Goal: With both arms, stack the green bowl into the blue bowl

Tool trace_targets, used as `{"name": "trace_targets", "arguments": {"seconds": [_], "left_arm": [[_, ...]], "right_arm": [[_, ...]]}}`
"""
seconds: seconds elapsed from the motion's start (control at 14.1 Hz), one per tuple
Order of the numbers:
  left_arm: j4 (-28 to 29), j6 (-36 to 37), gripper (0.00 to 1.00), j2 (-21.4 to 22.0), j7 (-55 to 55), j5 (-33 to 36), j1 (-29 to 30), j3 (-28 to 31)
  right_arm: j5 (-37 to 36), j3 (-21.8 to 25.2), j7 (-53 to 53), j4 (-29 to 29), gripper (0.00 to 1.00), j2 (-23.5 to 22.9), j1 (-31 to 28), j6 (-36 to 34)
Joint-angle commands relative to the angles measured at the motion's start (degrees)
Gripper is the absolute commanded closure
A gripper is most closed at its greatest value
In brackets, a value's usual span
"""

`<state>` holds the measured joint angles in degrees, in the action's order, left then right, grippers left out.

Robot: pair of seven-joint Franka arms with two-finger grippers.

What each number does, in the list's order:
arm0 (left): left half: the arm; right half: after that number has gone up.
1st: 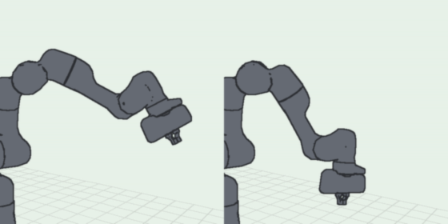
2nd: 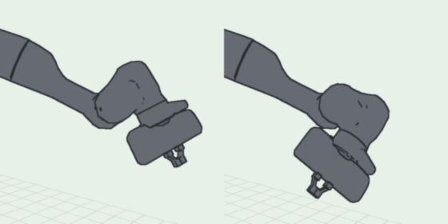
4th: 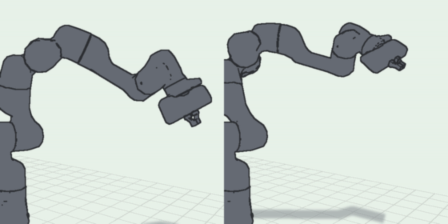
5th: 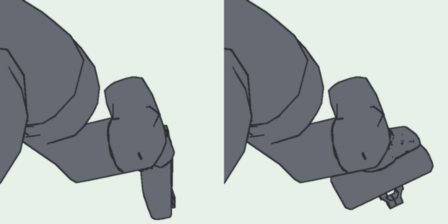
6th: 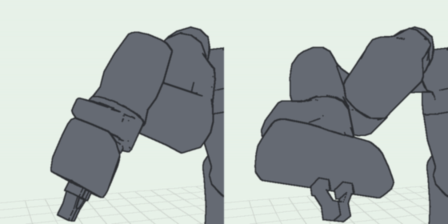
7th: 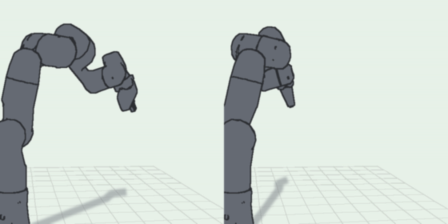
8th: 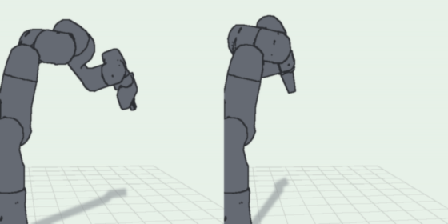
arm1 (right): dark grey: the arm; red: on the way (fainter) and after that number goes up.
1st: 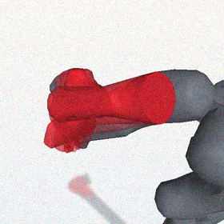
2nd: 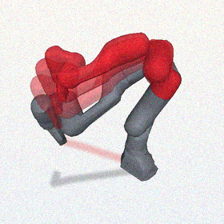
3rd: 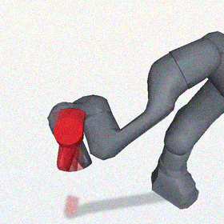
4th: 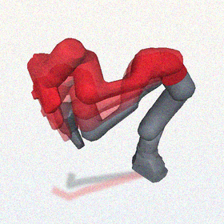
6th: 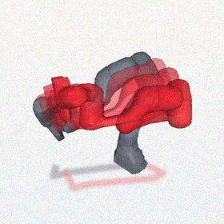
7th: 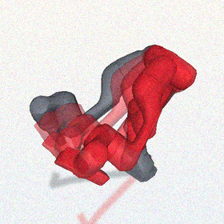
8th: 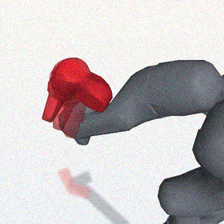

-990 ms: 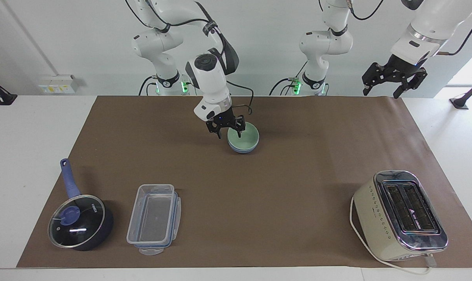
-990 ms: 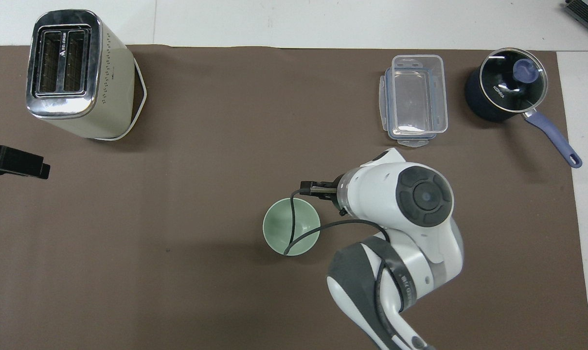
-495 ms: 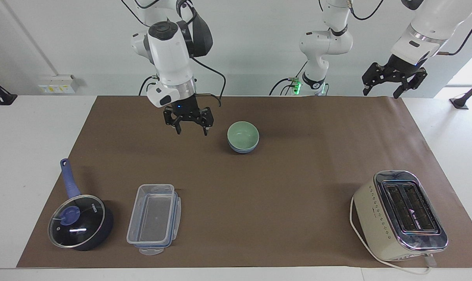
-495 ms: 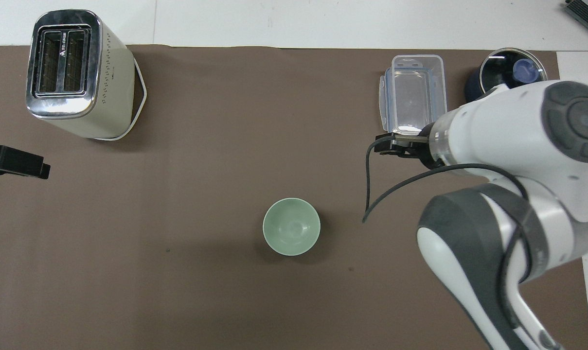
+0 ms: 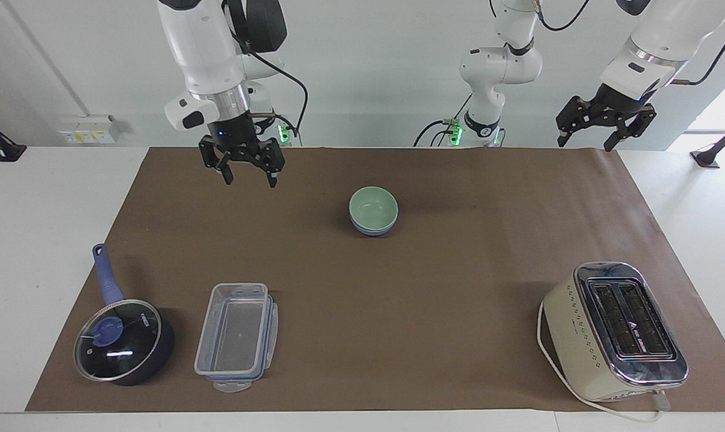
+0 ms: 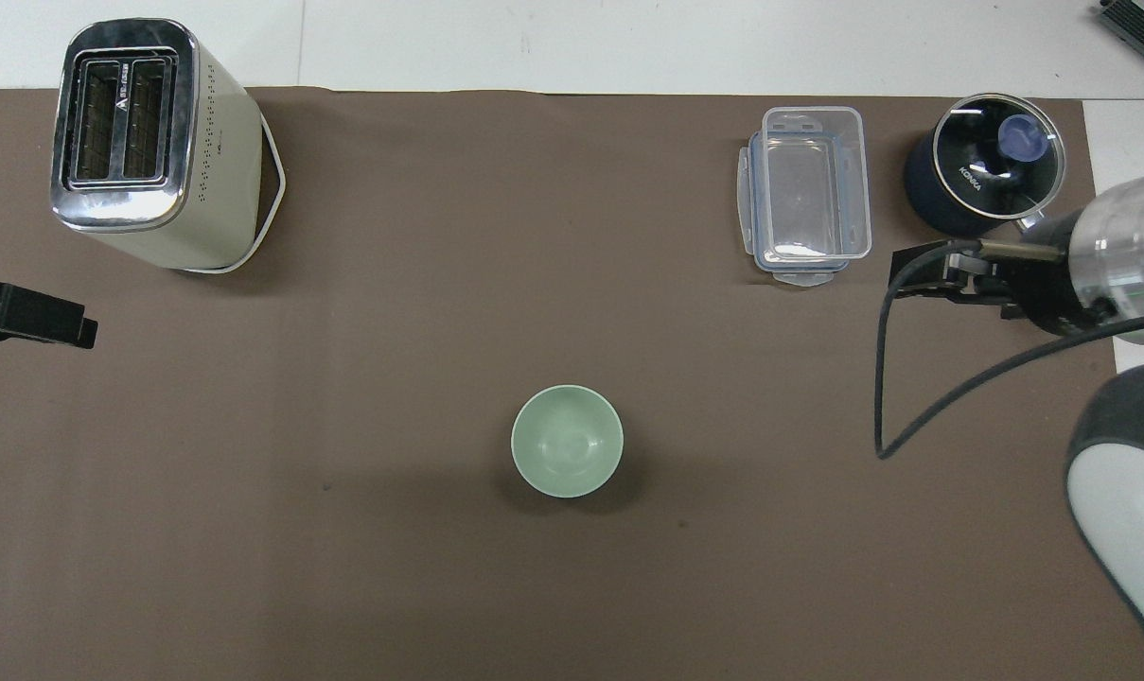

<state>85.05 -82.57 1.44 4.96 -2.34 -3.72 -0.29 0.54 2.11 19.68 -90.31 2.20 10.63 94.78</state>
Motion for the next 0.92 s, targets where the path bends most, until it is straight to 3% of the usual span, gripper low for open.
{"name": "trace_targets", "arguments": {"seconds": [0.0, 0.28, 0.85], "left_arm": [[1.9, 0.2, 0.0, 1.8, 0.3, 1.1, 0.4, -0.4], [2.1, 0.3, 0.0, 1.9, 0.4, 1.1, 0.4, -0.4], [2.2, 0.2, 0.0, 1.9, 0.4, 1.1, 0.4, -0.4]], "right_arm": [[-1.1, -0.6, -2.2, 3.0, 0.0, 1.0, -3.7, -4.2], [-0.5, -0.4, -3.4, 2.7, 0.0, 4.1, -8.5, -6.7], [-0.6, 0.2, -7.8, -1.4, 0.0, 5.0, -9.6, -6.4]]}}
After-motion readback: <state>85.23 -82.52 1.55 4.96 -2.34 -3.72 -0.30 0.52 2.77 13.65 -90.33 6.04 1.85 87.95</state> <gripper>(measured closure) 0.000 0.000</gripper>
